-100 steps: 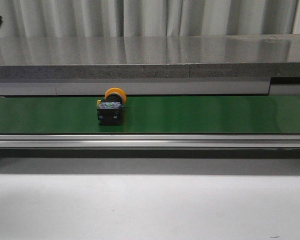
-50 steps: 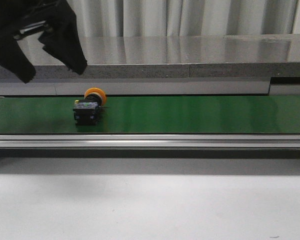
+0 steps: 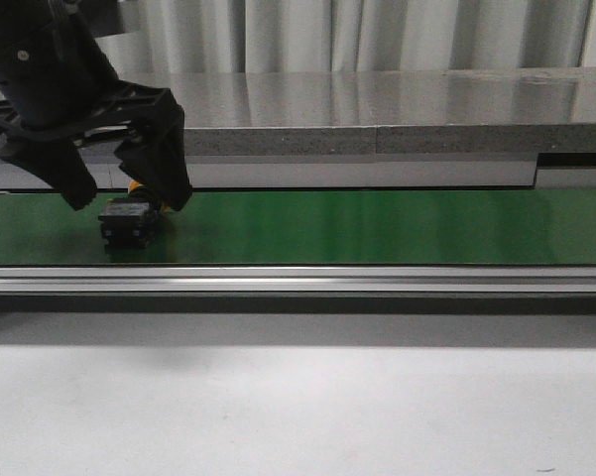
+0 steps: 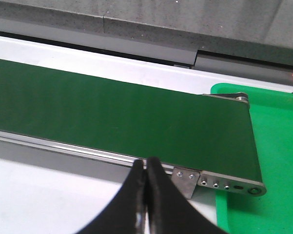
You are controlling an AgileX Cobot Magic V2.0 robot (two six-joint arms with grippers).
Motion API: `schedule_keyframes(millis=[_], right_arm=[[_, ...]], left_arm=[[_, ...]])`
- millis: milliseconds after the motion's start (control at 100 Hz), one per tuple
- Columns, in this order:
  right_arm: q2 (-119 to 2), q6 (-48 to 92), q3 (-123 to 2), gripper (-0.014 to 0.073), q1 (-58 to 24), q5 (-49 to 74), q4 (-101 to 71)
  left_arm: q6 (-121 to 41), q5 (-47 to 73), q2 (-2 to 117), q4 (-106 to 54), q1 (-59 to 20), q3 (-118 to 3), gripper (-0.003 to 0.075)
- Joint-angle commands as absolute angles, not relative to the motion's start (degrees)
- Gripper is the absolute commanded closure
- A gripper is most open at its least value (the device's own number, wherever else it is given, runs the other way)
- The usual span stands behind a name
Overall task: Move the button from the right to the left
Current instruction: 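Lower the left gripper onto the button on the belt and grasp it, then lift the button off the belt toward the blue tray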
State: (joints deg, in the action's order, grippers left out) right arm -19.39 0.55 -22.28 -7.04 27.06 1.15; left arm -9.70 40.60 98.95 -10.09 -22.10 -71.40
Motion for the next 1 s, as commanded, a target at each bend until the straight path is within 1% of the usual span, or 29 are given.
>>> schedule_keyframes(millis=[0,50,120,170,190,240,310,360,410,570,710,830,990], right_arm=[[-19.4,0.9,-23.9,0.0662,-7.1,23.0,1.2],[-19.4,0.9,-23.9,0.0662,-7.1,23.0,1.2],[-19.4,0.9,-23.9,0.0662,-7.1,23.0,1.2],[-19.4,0.9,-23.9,0.0662,-7.1,23.0,1.2],[-19.4,0.9,-23.9,0.0662,-7.1,23.0,1.2],[-19.4,0.9,-23.9,0.0662,-7.1,23.0,1.2],[-19.4,0.9,-23.9,0.0662,-7.1,23.0,1.2],[-19.4,0.9,-23.9,0.0662,-7.1,23.0,1.2],[-19.4,0.9,-23.9,0.0662,-7.1,23.0,1.2],[-19.4,0.9,-23.9,0.0662,-7.1,23.0,1.2],[-19.4,0.9,-23.9,0.0662,-7.1,23.0,1.2],[-19.4,0.9,-23.9,0.0662,-7.1,23.0,1.2],[-19.4,0.9,-23.9,0.0662,-7.1,23.0,1.2]], left_arm=[[-9.6,38.2,97.6,-10.3,-22.5,-73.2,0.0083],[-9.6,38.2,98.0,-10.0,-22.5,-73.2,0.0132],[-9.6,38.2,98.0,-9.5,-22.5,-73.2,0.0243],[-9.6,38.2,98.0,-9.5,-22.4,-73.3,0.0353],[-9.6,38.2,98.0,-9.5,-22.2,-73.3,0.0381],[-9.6,38.2,98.0,-9.5,-22.0,-73.3,0.0486],[-9.5,38.6,98.0,-9.5,-21.3,-73.3,0.0583],[-9.5,39.2,98.0,-9.4,-20.7,-73.3,0.0621],[-9.2,39.7,97.8,-9.4,-19.9,-73.3,0.0635],[-9.2,41.7,95.4,-8.8,-17.3,-73.3,0.0634],[-9.2,42.4,91.2,-6.7,-13.5,-73.3,0.0634],[-9.2,43.5,87.9,-4.5,-8.3,-73.3,0.0634],[-9.2,46.0,86.6,-3.0,-0.5,-73.3,0.0634]])
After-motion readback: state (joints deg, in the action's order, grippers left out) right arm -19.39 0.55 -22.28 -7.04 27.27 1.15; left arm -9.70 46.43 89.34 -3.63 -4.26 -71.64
